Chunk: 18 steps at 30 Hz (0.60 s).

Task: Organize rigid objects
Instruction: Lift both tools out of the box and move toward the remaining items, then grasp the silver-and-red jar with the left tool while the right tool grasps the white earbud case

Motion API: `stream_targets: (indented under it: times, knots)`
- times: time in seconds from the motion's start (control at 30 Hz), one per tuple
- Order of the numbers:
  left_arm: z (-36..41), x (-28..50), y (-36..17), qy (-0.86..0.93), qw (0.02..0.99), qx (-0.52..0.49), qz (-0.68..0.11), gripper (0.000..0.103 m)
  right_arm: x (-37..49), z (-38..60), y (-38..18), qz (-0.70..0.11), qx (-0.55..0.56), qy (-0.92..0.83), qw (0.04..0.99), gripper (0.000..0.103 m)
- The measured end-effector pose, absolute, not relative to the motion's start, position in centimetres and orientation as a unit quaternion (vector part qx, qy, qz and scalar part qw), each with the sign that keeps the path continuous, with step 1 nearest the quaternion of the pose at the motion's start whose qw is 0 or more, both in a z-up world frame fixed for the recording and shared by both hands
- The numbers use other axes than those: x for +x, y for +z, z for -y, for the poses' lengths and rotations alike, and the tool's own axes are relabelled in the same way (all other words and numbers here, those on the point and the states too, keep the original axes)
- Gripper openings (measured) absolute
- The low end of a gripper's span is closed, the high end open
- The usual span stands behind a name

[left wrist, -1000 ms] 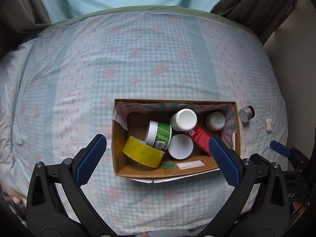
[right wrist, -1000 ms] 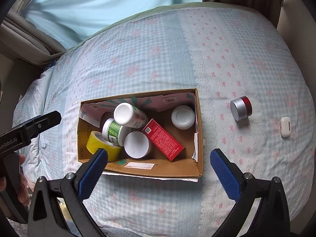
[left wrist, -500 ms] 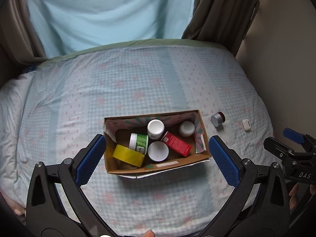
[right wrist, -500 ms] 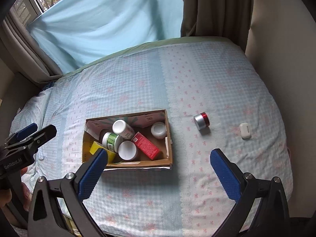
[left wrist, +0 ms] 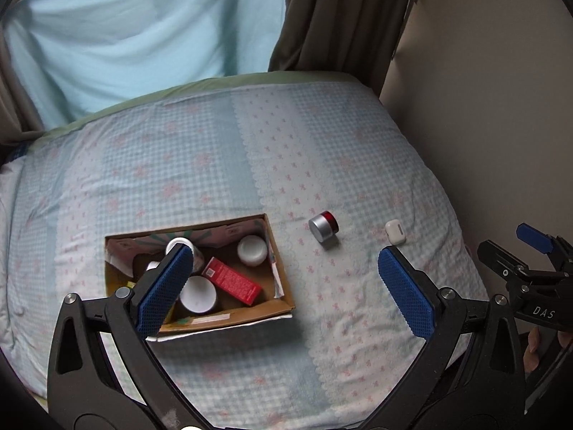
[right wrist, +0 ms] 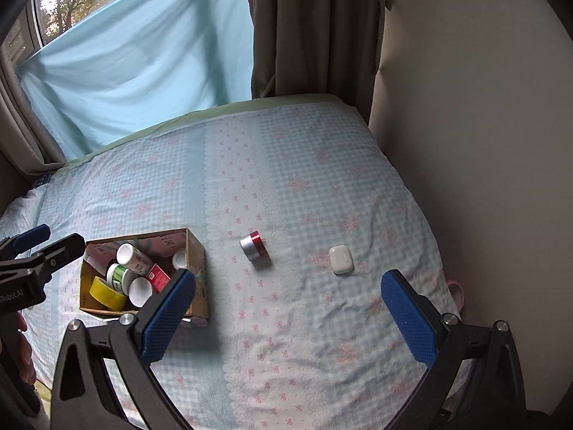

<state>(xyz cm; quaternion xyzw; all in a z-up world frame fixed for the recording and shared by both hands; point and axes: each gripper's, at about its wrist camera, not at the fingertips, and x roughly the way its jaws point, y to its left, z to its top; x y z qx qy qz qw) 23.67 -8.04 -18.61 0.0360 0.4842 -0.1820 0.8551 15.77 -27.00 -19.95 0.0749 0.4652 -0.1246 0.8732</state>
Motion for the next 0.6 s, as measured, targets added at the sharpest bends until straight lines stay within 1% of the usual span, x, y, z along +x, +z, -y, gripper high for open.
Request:
stream_targets:
  times: [0.17, 0.33, 0.47, 0.6]
  knots:
    - [13.2, 25.9, -21.6, -0.177, 0.835, 0.018, -0.520, 0.103, 17.4, 32.0, -22.7, -0.493, 0.083, -0.114, 0.859, 0.103]
    - [18.1, 28.8, -25.6, -0.167, 0.814, 0.034, -0.556, 0.103, 19.0, 36.3, -25.7, -0.510, 0.106, -0.106, 0.847, 0.103]
    - [20.9, 31.1, -29.3, -0.150, 0.792, 0.035, -0.590, 0.103, 20.4, 38.4, -28.8, -0.528, 0.120, -0.103, 0.834, 0.103]
    - [22.7, 33.0, -33.7, -0.129, 0.772, 0.034, -0.621, 0.103, 21.8, 39.7, -32.0, -0.547, 0.108, -0.098, 0.824, 0.103]
